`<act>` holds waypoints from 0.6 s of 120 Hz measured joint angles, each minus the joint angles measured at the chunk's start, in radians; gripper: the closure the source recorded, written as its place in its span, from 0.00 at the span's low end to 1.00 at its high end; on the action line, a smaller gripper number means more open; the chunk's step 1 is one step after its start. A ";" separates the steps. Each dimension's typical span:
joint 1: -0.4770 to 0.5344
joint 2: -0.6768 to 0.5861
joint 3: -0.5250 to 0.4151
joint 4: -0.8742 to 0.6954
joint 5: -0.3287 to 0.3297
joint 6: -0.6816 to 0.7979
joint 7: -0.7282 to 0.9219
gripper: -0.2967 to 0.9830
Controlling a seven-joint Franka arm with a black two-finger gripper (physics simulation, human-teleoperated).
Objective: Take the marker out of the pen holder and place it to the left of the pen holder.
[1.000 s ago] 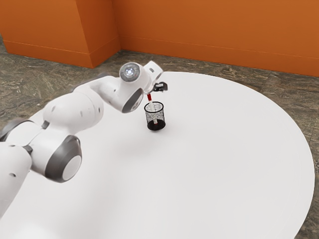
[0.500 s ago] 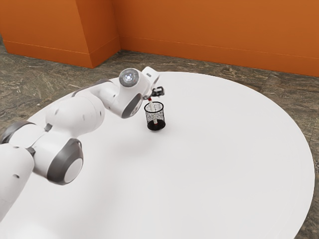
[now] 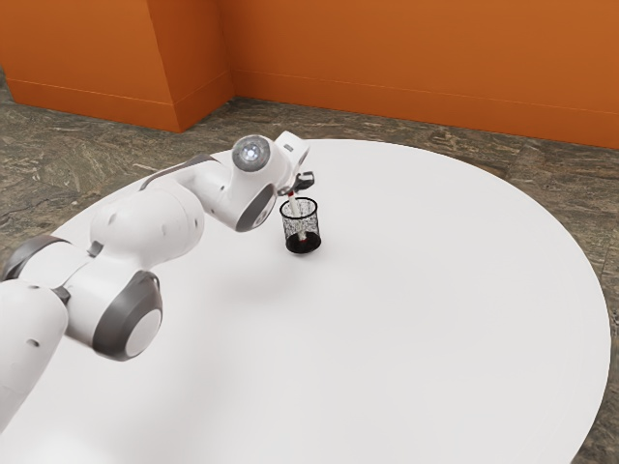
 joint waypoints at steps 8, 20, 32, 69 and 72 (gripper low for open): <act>0.000 0.000 0.000 0.000 0.002 0.000 -0.004 0.80; 0.000 -0.002 0.001 0.000 0.012 -0.001 -0.009 0.81; -0.002 -0.007 0.011 0.000 0.025 -0.002 -0.014 0.81; -0.020 -0.111 0.029 -0.008 0.061 -0.037 -0.026 0.81; -0.021 -0.127 0.029 -0.009 0.065 -0.044 -0.027 0.82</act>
